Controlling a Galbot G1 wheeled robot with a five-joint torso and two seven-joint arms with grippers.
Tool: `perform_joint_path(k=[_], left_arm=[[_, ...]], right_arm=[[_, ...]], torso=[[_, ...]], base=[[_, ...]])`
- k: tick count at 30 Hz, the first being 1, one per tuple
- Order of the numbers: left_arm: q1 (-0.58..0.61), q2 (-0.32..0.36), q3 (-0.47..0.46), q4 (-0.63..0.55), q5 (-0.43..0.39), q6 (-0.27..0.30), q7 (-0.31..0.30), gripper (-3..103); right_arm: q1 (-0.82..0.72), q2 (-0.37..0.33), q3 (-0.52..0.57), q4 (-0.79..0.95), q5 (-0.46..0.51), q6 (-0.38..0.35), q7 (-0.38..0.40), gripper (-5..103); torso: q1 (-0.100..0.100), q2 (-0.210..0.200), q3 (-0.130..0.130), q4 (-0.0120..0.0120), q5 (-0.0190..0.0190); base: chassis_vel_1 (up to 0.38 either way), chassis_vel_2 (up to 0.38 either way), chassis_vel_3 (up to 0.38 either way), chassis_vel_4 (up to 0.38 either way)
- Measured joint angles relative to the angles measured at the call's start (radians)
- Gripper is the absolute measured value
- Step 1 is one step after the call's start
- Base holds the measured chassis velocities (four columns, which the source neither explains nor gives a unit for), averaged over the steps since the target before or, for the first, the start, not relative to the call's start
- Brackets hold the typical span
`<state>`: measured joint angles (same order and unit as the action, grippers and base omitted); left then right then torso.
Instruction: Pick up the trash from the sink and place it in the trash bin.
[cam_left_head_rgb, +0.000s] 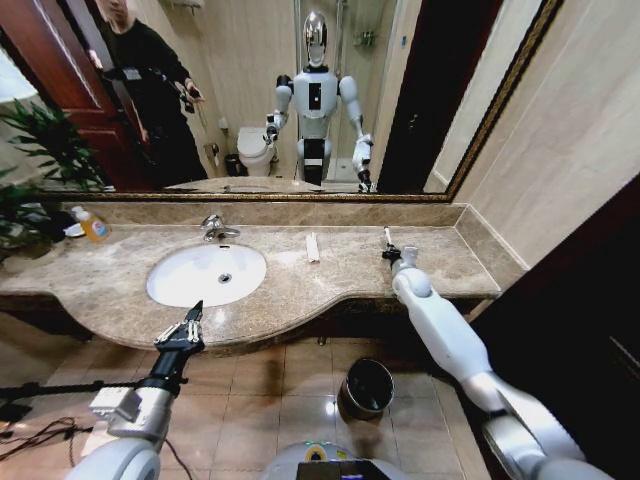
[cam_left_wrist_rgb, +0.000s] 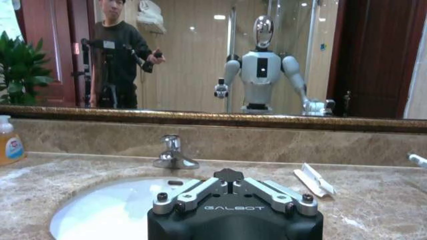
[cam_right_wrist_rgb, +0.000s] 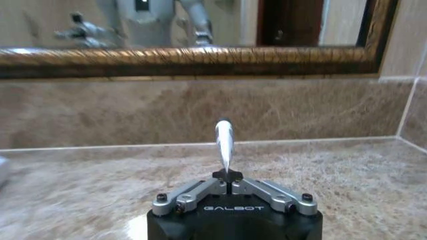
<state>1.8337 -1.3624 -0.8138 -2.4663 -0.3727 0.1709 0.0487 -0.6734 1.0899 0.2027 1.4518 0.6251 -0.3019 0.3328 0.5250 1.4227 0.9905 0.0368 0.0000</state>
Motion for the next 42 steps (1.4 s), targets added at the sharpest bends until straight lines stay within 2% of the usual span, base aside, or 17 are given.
perform_joint_path(k=[3,5,6,9,13,19,22,23,26,34,39,42], left_arm=[[0.000,0.000,0.000,0.000,0.000,0.000,0.000,0],[0.000,0.000,0.000,0.000,0.000,0.000,0.000,0],[0.000,0.000,0.000,0.000,0.000,0.000,0.000,0],[0.000,0.000,0.000,0.000,0.000,0.000,0.000,0],[0.000,0.000,0.000,0.000,0.000,0.000,0.000,0],[0.000,0.000,0.000,0.000,0.000,0.000,0.000,0],[0.000,0.000,0.000,0.000,0.000,0.000,0.000,0],[0.000,0.000,0.000,0.000,0.000,0.000,0.000,0],[0.000,0.000,0.000,0.000,0.000,0.000,0.000,0],[0.000,0.000,0.000,0.000,0.000,0.000,0.000,0],[0.000,0.000,0.000,0.000,0.000,0.000,0.000,0],[0.000,0.000,0.000,0.000,0.000,0.000,0.000,0]], right_arm=[[-0.092,-0.037,0.033,0.099,0.002,0.018,-0.028,0],[-0.207,-0.076,0.067,0.190,-0.002,0.043,-0.059,0],[-0.207,-0.076,0.067,0.190,-0.002,0.043,-0.059,0],[-0.342,-0.106,0.111,0.274,-0.040,0.095,-0.099,0],[-0.449,-0.117,0.154,0.354,-0.057,0.135,-0.124,0],[-0.623,-0.119,0.243,0.467,-0.058,0.148,-0.145,0],[-0.762,-0.095,0.300,0.521,-0.082,0.182,-0.175,0],[-0.762,-0.095,0.300,0.521,-0.082,0.182,-0.175,0],[-0.856,-0.058,0.312,0.520,-0.133,0.249,-0.199,0],[-1.016,-0.015,0.297,0.487,-0.193,0.359,-0.225,0],[-1.009,0.010,0.267,0.389,-0.240,0.397,-0.226,0],[-0.954,0.043,0.231,0.243,-0.286,0.421,-0.227,0]], torso=[[0.000,0.000,0.000,0.0001,0.0001],[0.000,0.000,0.000,-0.0001,0.0002],[0.000,0.000,0.000,-0.0001,0.0002],[0.000,0.000,0.000,-0.0003,0.0002],[0.000,0.000,0.000,0.0001,0.0002],[0.000,0.000,0.000,-0.0001,0.0001],[0.000,0.000,0.000,-0.0001,0.0001],[0.000,0.000,0.000,-0.0001,0.0001],[0.000,0.000,0.000,-0.0001,0.0000],[0.000,0.000,0.000,-0.0002,-0.0003],[0.000,0.000,0.000,-0.0002,0.0001],[0.000,0.000,0.000,0.0000,0.0001]], base=[[0.000,0.000,0.000,0.000],[0.000,0.000,0.000,0.000],[0.000,0.000,0.000,0.000],[0.000,0.000,0.000,0.000],[0.000,0.000,0.000,0.000],[0.000,0.000,0.000,0.000],[0.000,0.000,0.000,0.000],[0.000,0.000,0.000,0.000],[0.000,0.000,0.000,0.000],[0.000,0.000,0.000,0.000],[0.000,0.000,0.000,0.000],[0.000,0.000,0.000,0.000]])
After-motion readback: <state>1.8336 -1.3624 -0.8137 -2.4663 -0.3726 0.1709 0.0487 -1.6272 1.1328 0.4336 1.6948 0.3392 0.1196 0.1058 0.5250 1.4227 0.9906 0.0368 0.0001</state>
